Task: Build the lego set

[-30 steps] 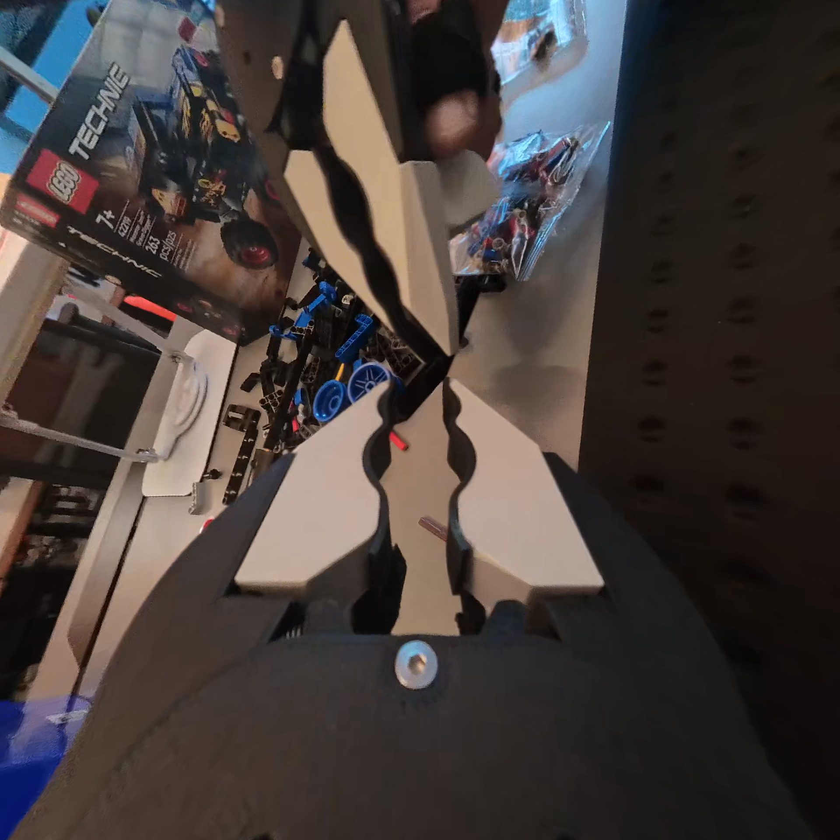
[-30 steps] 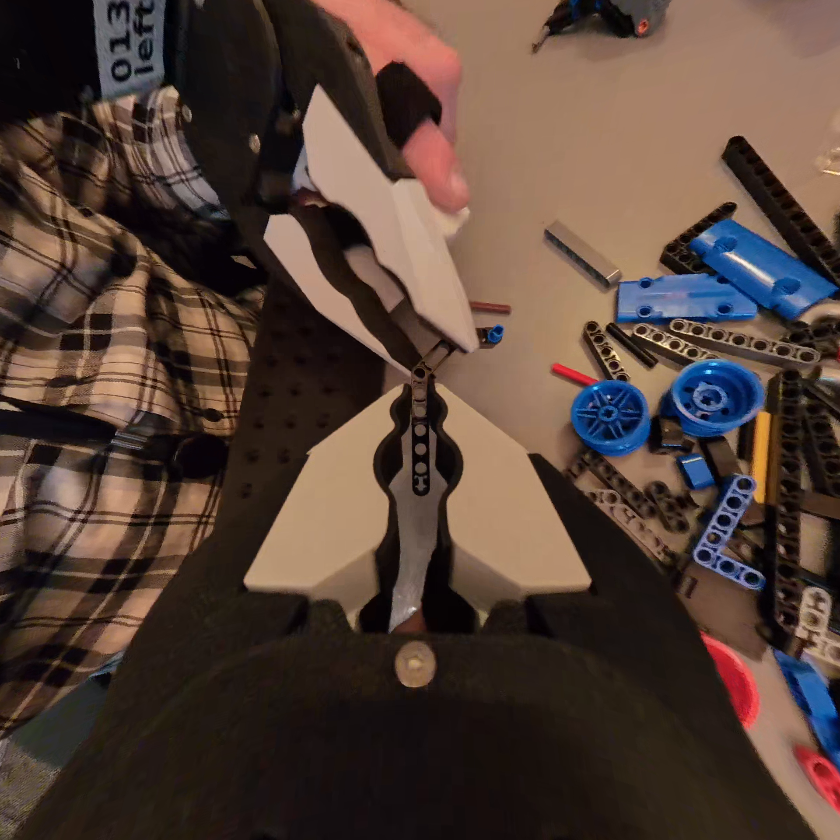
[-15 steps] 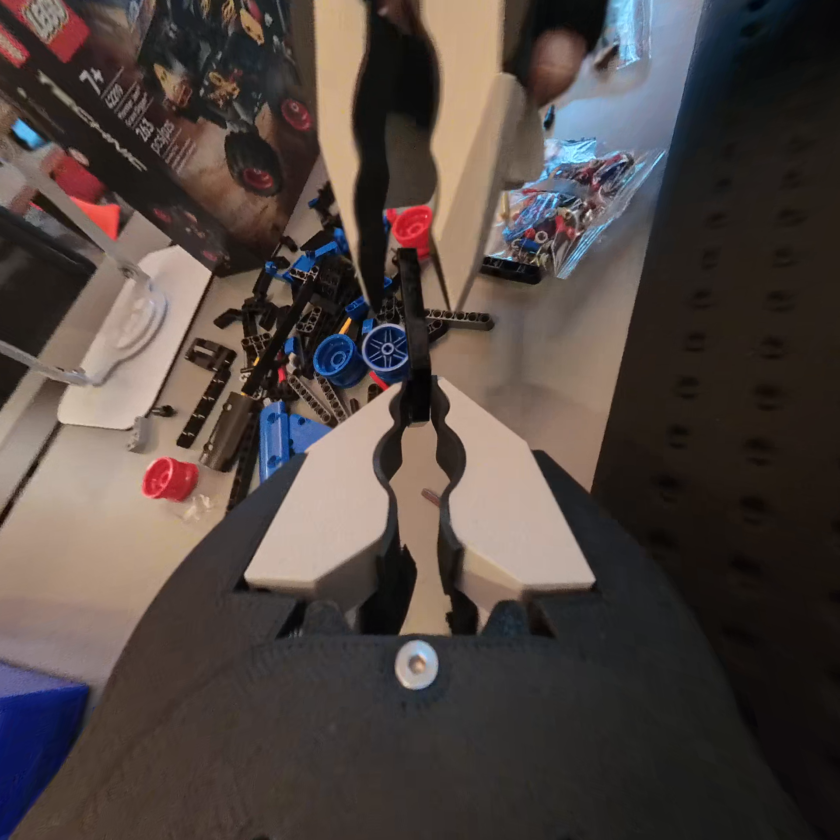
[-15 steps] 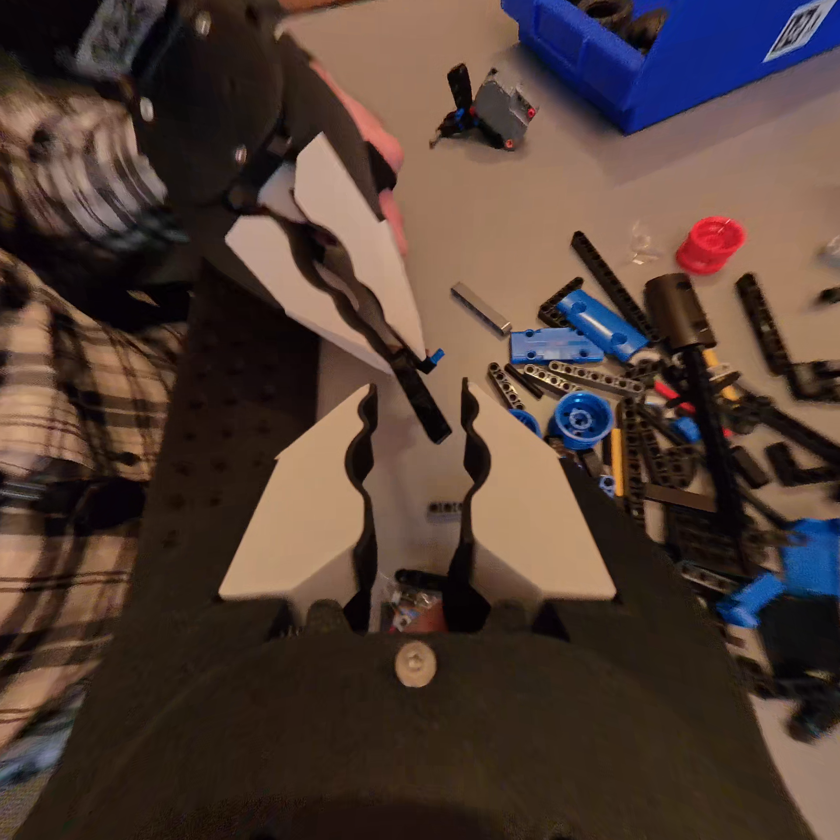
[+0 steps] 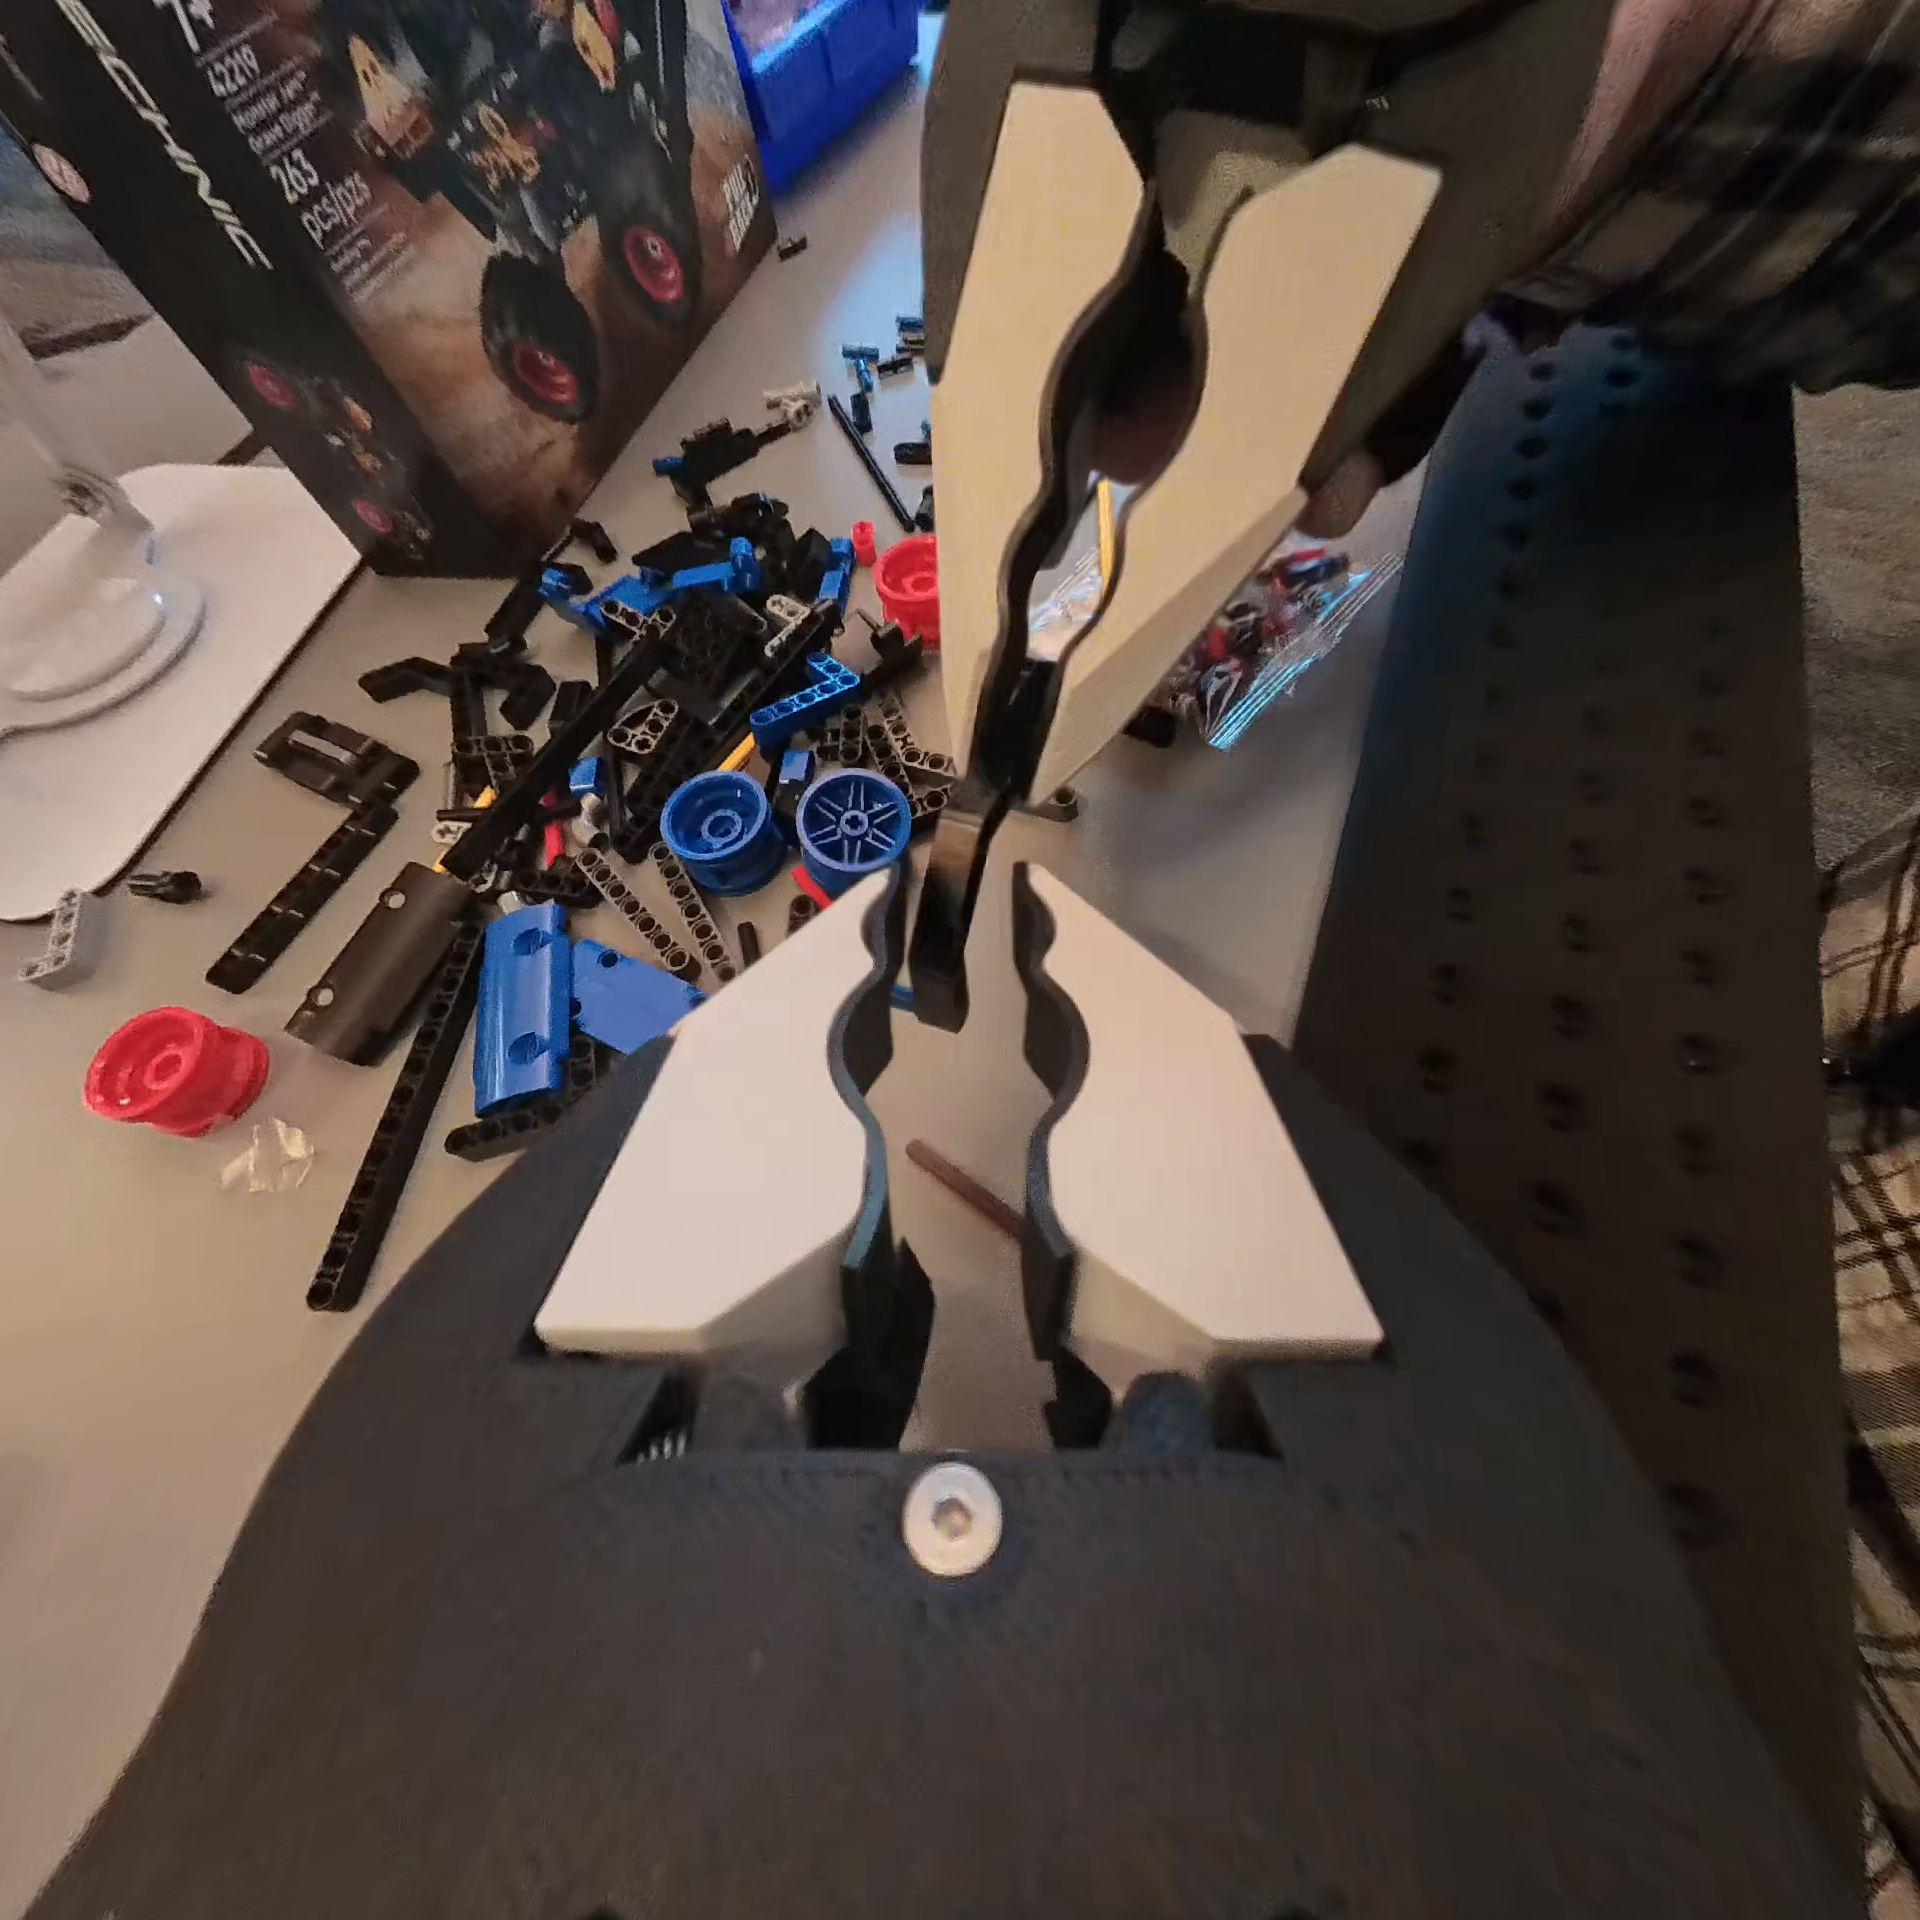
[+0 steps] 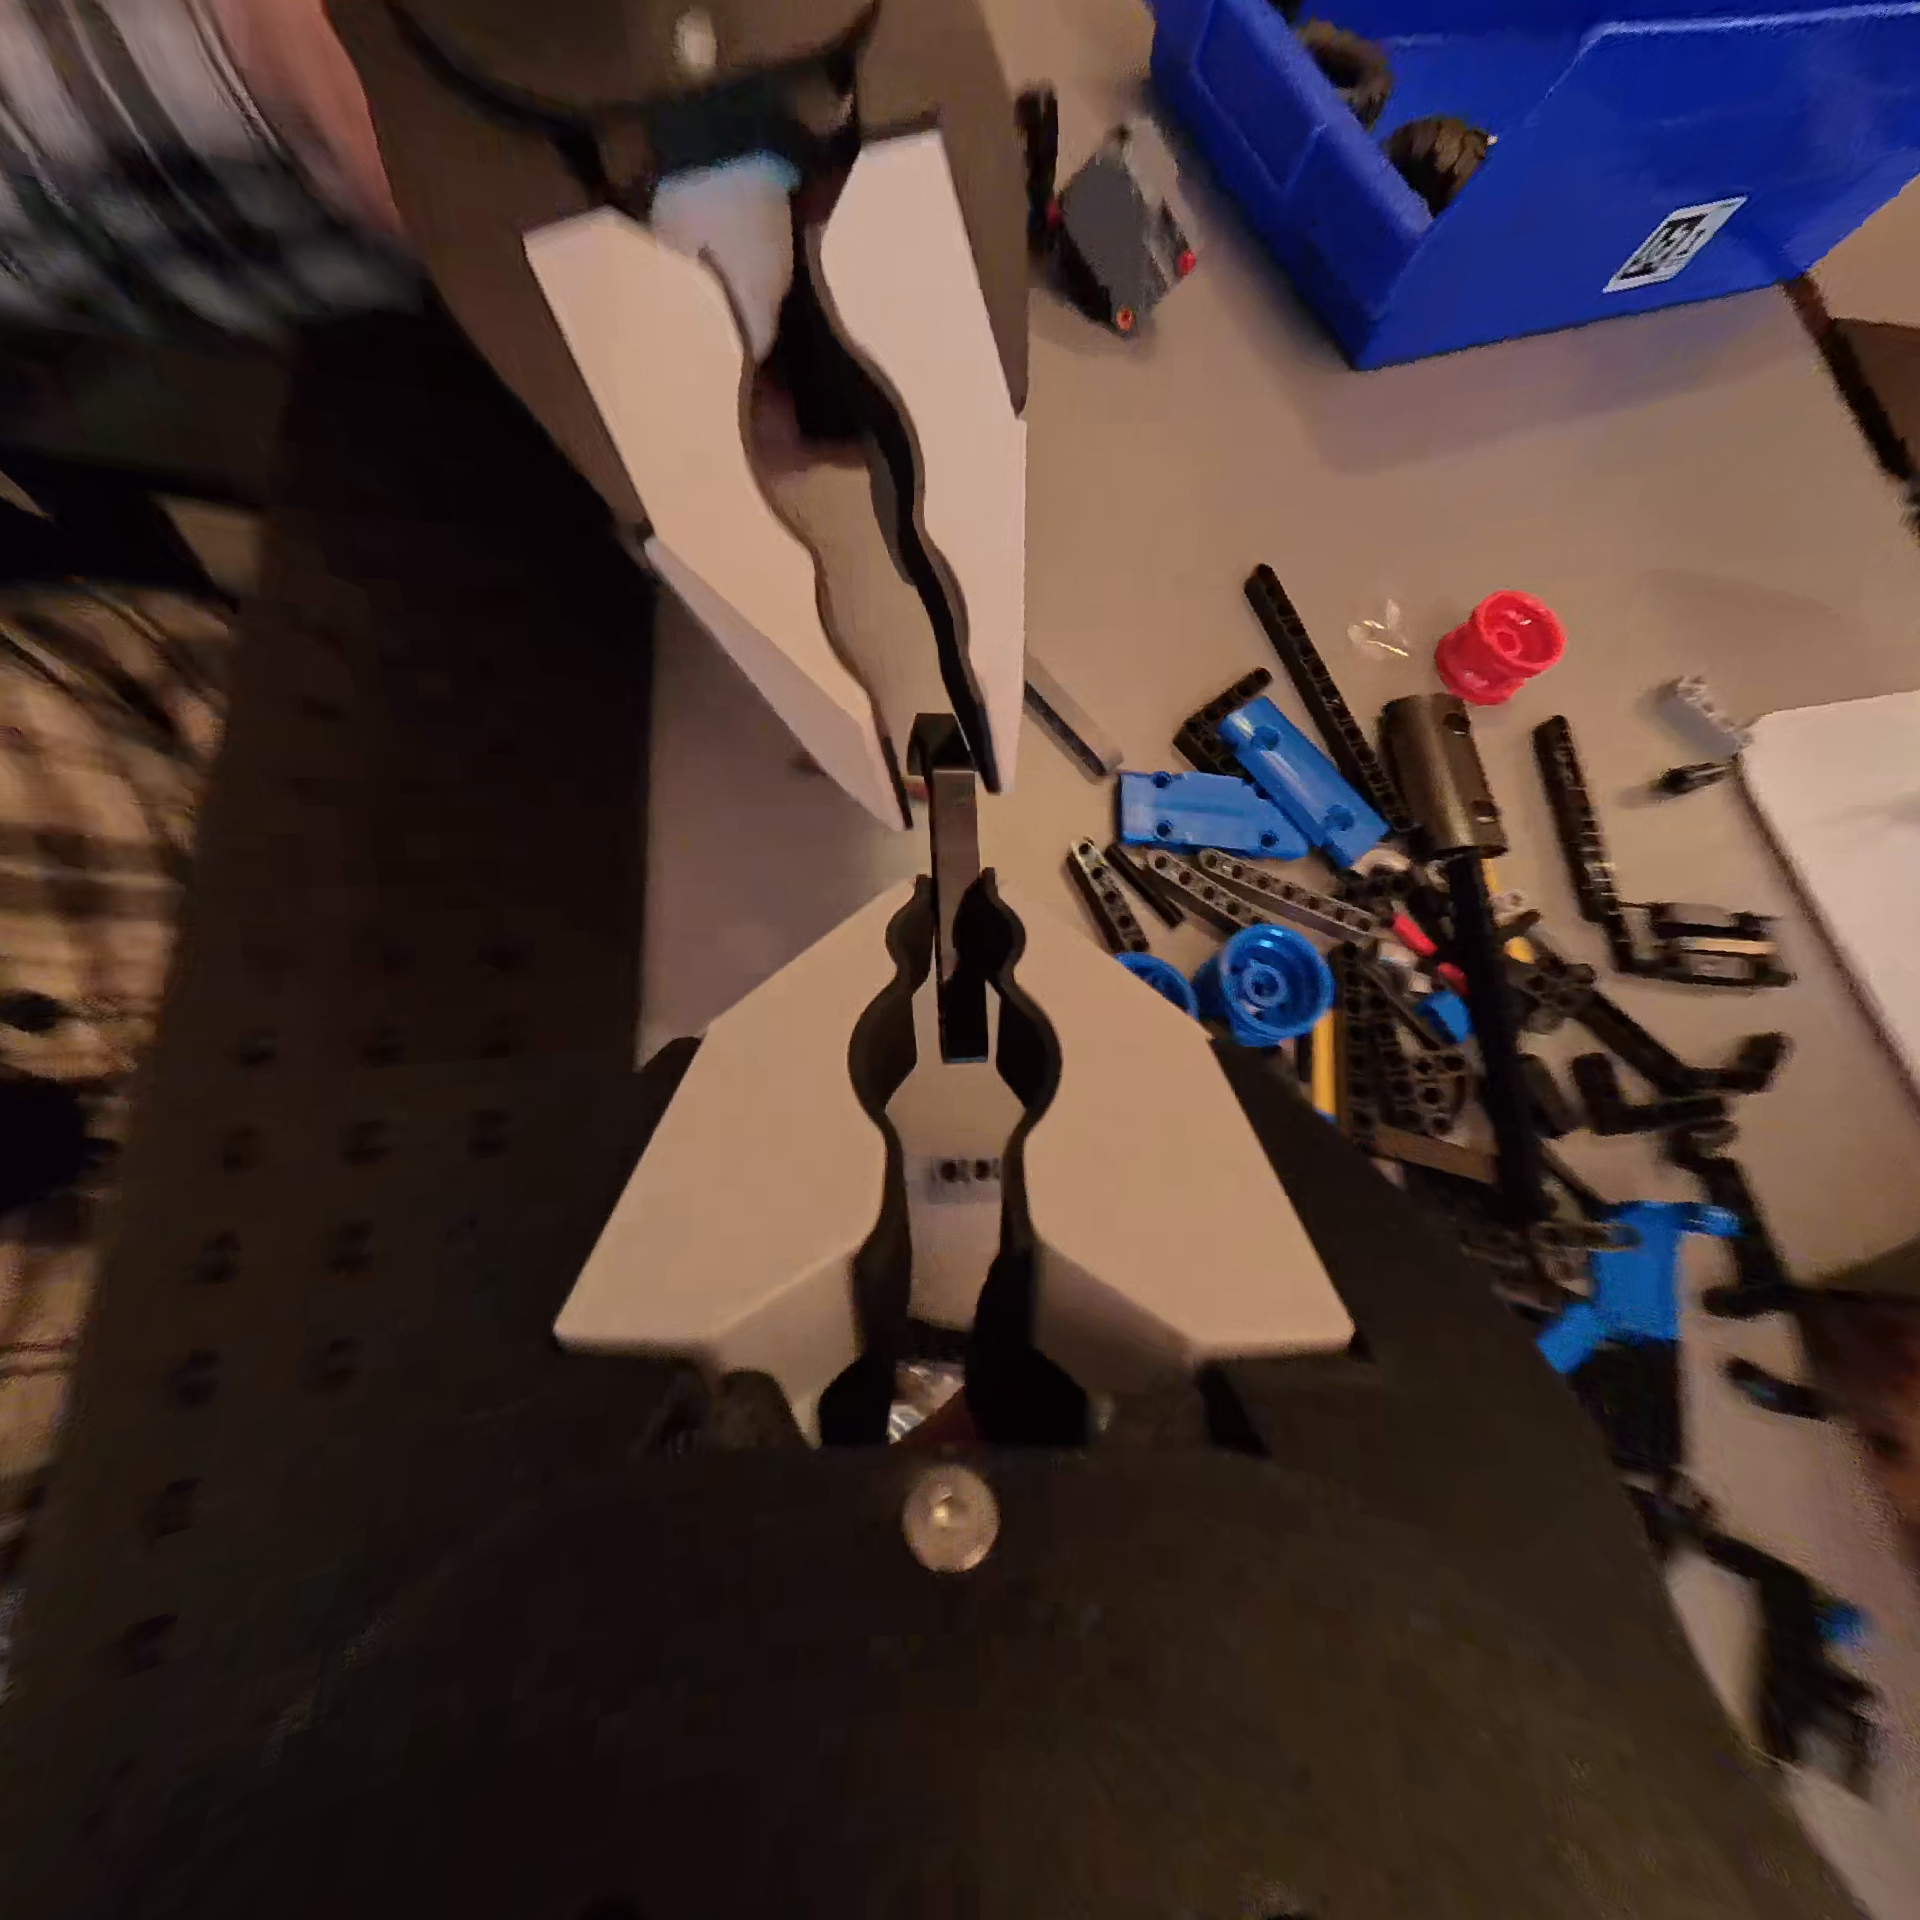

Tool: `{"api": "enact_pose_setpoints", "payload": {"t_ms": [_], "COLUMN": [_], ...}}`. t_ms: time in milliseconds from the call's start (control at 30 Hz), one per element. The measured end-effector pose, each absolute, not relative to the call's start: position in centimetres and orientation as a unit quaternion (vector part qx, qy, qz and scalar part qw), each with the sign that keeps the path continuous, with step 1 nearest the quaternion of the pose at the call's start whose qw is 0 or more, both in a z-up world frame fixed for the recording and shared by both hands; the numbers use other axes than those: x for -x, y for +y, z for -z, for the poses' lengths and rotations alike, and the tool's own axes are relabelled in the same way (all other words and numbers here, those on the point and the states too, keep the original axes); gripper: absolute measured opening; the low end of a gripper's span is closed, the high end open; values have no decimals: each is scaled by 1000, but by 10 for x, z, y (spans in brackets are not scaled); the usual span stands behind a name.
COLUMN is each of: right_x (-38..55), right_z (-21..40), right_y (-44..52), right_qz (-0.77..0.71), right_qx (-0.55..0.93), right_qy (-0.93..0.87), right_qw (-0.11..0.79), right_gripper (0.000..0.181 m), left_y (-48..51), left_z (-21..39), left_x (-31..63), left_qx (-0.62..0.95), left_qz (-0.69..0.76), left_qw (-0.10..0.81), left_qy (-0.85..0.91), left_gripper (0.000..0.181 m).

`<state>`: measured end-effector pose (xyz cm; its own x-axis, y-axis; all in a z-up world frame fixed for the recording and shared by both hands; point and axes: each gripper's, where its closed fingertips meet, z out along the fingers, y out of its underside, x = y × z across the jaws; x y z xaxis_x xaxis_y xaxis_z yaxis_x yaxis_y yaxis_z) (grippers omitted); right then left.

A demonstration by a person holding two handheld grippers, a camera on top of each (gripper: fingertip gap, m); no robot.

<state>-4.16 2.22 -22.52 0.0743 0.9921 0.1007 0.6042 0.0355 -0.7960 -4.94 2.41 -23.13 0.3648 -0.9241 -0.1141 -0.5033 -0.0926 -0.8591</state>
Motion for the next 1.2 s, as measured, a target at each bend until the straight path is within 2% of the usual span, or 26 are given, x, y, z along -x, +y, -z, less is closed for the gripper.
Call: {"api": "enact_pose_setpoints", "payload": {"t_ms": [33, 100, 233, 300, 400, 567, 633, 733, 833, 933, 1000, 1100, 1200], "right_x": [43, 43, 42, 41, 39, 45, 45, 47, 46, 40, 37, 35, 36], "right_z": [219, 213, 215, 213, 213, 218, 220, 219, 216, 211, 206, 205, 206], "right_y": [22, 23, 30, 34, 38, 39, 45, 47, 50, 58, 63, 65, 65], "right_qz": [-310, -369, -384, -361, -293, -176, -136, -150, -162, -176, -196, -208, -206], "right_qx": [647, 660, 667, 663, 649, 611, 606, 613, 619, 636, 646, 651, 649], "right_qy": [-600, -562, -542, -548, -580, -636, -642, -629, -616, -589, -568, -558, -557], "right_qw": [353, 334, 338, 361, 395, 437, 449, 454, 459, 467, 471, 471, 476], "right_gripper": [6, 7, 9, 18, 22, 20, 9, 8, 6, 5, 5, 5, 5], "left_y": [25, 30, 31, 31, 33, 35, 35, 37, 39, 39, 43, 45, 49], "left_z": [231, 233, 231, 232, 233, 230, 228, 222, 221, 212, 209, 206, 207], "left_x": [49, 50, 50, 51, 52, 52, 52, 53, 55, 58, 63, 61, 59], "left_qx": [700, 702, 714, 721, 731, 742, 741, 737, 734, 718, 714, 702, 698], "left_qz": [238, 236, 273, 288, 309, 356, 371, 392, 387, 391, 372, 330, 294], "left_qw": [442, 446, 432, 422, 411, 390, 389, 392, 403, 428, 450, 483, 502], "left_qy": [508, 503, 478, 467, 449, 412, 402, 387, 385, 385, 386, 406, 418], "left_gripper": [21, 10, 8, 8, 8, 8, 8, 8, 12, 34, 38, 37, 29]}}
